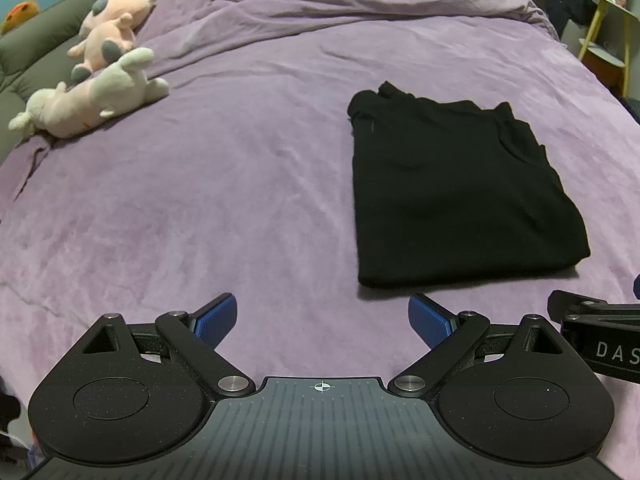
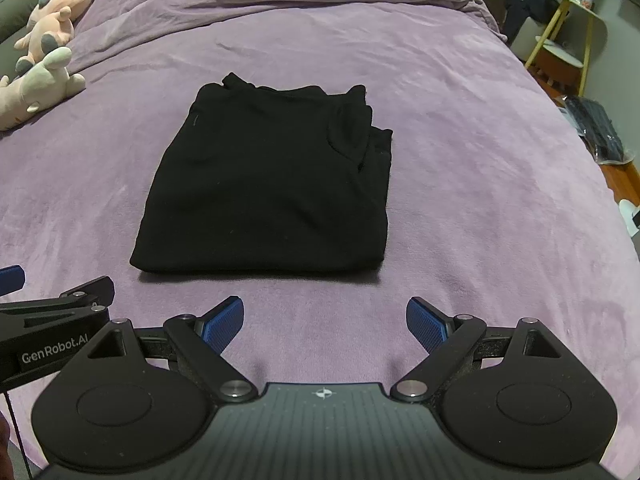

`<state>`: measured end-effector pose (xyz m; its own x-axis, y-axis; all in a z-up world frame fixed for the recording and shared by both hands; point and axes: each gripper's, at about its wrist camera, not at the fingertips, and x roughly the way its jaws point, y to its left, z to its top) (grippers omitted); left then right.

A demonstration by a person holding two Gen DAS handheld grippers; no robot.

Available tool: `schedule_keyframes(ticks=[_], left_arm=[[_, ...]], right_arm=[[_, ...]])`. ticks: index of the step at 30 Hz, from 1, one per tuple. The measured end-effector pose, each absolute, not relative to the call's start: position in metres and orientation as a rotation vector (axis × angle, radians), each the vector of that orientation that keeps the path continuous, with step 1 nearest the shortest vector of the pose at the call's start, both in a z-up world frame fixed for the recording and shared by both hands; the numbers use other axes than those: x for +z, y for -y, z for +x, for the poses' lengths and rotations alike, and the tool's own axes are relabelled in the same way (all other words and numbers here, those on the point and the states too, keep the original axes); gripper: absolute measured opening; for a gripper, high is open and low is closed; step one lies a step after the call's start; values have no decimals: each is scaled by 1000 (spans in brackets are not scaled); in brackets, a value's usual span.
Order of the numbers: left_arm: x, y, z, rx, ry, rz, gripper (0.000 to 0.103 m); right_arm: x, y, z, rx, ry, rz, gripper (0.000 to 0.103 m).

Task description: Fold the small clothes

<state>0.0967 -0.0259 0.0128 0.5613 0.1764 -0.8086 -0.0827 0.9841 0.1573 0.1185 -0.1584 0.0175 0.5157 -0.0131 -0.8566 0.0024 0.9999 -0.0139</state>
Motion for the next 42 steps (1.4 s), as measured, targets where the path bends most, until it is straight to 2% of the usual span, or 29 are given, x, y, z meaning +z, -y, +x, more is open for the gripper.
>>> schedule_keyframes(ticks=[42], left_arm=[[12,30,96,132,-953,102,97]], right_arm=[[19,163,114,-21,-1027,2,89]])
